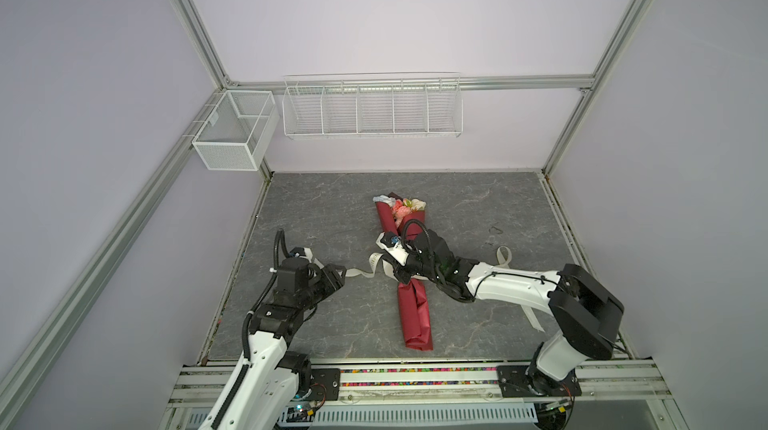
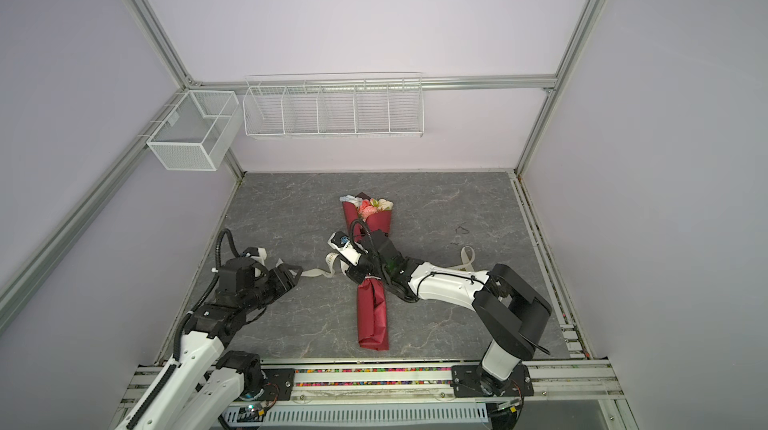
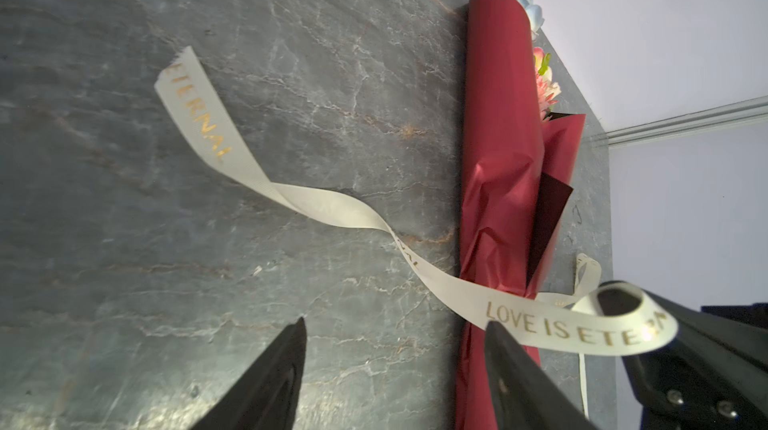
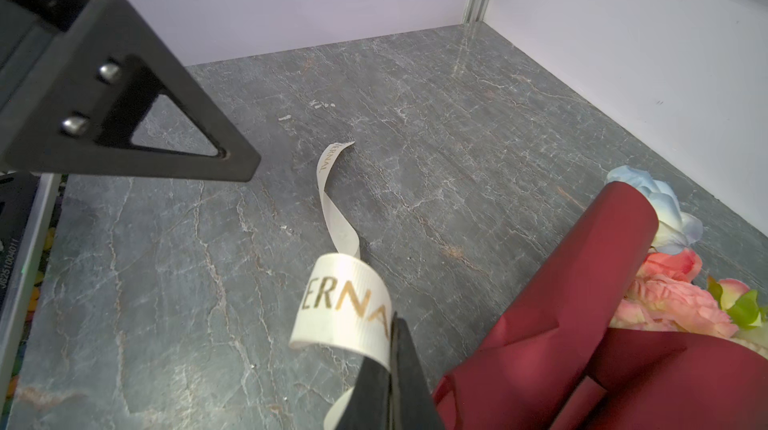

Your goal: Tie the bouquet of fake flowers

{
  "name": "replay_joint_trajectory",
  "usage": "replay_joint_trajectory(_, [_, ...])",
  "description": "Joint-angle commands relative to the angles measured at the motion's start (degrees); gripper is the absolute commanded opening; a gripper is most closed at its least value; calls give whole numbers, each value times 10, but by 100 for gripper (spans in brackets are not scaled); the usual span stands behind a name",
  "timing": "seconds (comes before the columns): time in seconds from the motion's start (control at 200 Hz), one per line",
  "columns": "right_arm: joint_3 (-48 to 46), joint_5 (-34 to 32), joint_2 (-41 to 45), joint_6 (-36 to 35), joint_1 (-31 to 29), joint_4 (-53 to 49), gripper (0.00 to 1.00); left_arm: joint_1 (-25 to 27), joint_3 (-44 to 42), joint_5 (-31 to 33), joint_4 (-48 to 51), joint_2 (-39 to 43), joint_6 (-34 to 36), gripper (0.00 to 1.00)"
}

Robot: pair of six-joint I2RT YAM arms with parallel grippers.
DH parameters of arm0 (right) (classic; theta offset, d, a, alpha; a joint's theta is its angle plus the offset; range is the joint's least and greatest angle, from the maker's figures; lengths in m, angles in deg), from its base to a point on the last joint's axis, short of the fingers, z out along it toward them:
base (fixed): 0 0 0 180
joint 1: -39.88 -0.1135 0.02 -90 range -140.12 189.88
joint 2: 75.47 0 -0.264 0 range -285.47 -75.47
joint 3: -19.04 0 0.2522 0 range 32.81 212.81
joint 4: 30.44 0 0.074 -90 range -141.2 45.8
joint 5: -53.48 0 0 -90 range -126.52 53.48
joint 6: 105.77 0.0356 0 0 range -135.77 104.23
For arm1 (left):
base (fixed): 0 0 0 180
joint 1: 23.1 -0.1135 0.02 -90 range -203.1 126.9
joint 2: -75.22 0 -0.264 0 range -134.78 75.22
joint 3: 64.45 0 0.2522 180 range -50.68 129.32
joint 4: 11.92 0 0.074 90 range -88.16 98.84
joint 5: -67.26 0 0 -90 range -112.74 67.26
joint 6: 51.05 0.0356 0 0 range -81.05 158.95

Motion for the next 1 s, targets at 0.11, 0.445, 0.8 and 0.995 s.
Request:
replay_joint_trajectory(0.11, [-4,21,0,-16,0,2,7,-2,-21,12,28,62,-13,76])
replay_joint_trajectory(0.445, [3,20,-1,-12,-1,-3,7,-12,36,-120,-35,2,43,96])
replay_joint_trajectory(0.8, [10,25,-6,-8,-1,0,8,53,38,-117,-208,-75,72,83])
replay_joint_trajectory(0.995, [12,28,-4,-6,-1,-7,8,90,34,-153,-293,-149,100,86])
